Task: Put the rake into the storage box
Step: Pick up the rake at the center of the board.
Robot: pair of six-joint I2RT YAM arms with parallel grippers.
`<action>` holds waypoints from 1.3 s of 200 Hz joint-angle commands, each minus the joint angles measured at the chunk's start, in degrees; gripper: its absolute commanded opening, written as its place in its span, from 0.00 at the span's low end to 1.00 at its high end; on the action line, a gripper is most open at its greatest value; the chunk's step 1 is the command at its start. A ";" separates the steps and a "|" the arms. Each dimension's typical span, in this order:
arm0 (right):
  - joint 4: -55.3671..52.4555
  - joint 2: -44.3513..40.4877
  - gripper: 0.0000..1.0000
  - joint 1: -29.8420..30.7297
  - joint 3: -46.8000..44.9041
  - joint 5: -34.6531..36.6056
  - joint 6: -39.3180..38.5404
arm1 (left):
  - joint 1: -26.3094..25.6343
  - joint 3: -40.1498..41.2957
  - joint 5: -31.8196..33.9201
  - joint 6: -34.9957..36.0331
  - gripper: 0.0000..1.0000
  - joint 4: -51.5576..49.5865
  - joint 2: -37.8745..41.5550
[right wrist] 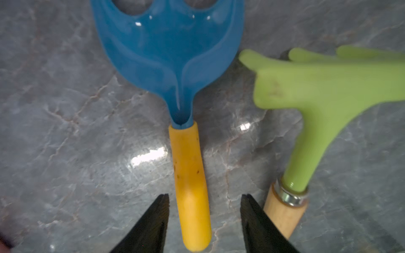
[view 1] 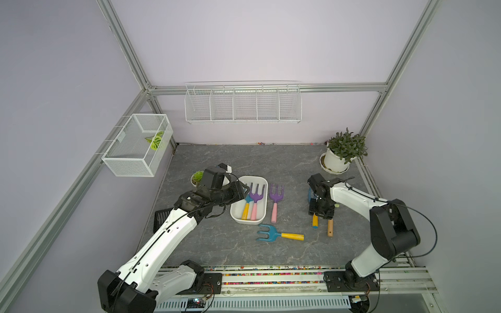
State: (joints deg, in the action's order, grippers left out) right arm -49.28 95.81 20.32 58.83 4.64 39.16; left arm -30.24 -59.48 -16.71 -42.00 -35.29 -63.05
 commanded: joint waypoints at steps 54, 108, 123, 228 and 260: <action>2.34 5.52 0.55 -0.28 0.80 -0.82 -1.35 | 0.62 1.47 -1.40 -0.36 0.50 0.22 2.49; 3.05 5.67 0.48 0.23 0.84 -1.99 -1.19 | 0.97 1.44 -2.04 -0.14 0.50 0.27 1.77; 3.05 5.66 0.46 0.80 1.01 -2.14 -1.13 | 0.97 1.00 -2.44 -0.13 0.50 0.48 1.21; 2.19 7.39 0.15 5.54 5.26 -3.31 -1.26 | 0.96 0.40 -3.55 -0.80 0.51 1.01 0.39; 1.14 5.79 0.01 6.08 7.66 -3.93 -1.60 | 0.97 0.57 -3.59 -1.02 0.51 1.18 0.84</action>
State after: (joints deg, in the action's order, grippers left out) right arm -46.94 102.24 25.82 64.10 1.65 38.04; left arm -29.56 -58.22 -19.57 -42.68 -34.96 -63.07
